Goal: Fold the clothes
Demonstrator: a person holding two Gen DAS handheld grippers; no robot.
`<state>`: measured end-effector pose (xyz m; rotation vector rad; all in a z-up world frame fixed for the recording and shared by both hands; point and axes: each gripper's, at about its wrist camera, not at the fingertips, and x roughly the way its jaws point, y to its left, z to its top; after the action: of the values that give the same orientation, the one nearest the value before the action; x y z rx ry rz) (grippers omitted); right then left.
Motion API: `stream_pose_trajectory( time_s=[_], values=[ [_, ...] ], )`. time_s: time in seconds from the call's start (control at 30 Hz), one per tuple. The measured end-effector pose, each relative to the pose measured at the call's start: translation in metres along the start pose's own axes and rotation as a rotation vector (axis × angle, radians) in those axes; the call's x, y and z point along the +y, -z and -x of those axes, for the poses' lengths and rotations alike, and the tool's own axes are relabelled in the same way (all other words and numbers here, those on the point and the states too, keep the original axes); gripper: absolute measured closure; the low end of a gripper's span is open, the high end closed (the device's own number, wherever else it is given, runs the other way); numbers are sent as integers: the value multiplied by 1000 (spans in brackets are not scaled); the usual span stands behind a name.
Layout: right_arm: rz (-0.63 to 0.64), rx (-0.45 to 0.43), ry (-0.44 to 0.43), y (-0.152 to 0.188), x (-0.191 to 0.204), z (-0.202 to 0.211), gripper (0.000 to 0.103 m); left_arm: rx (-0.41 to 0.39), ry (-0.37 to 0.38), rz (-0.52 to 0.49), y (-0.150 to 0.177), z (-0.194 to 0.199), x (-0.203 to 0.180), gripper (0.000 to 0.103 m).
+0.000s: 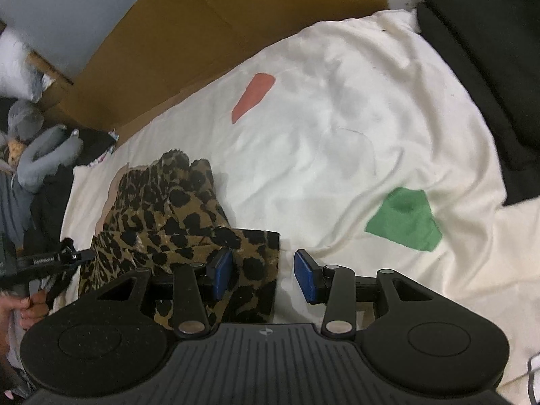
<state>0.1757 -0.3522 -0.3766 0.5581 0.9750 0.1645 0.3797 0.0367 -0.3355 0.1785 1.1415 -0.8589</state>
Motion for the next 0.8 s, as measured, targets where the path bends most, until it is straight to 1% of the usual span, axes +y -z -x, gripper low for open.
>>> stream_pose_trajectory(
  time_s=[0.23,0.3,0.33,0.37,0.4,0.47,0.53,0.67,0.8],
  values=[
    [52,27,32,1,7,-13,56,10,-22,-42,-2,-9,-7,74],
    [57,32,34,0,8,-13,57,7,-32,-64,-3,-10,-10,73],
    [63,33,36,0,9,-13,60,6,-37,-76,-3,-11,-12,73],
    [70,35,36,0,10,-13,67,6,-40,-85,-3,-12,-13,72],
    [78,37,36,0,11,-13,71,5,-42,-94,-4,-13,-15,71],
    [87,37,39,0,15,-11,85,13,-54,-123,-7,-15,-18,70],
    [92,24,45,-1,17,-6,93,21,-67,-150,-9,-16,-22,70],
    [111,-21,67,1,23,5,96,13,-96,-197,-6,-16,-28,69],
    [116,-51,95,3,27,14,97,3,-97,-180,-5,-15,-26,68]
  ],
)
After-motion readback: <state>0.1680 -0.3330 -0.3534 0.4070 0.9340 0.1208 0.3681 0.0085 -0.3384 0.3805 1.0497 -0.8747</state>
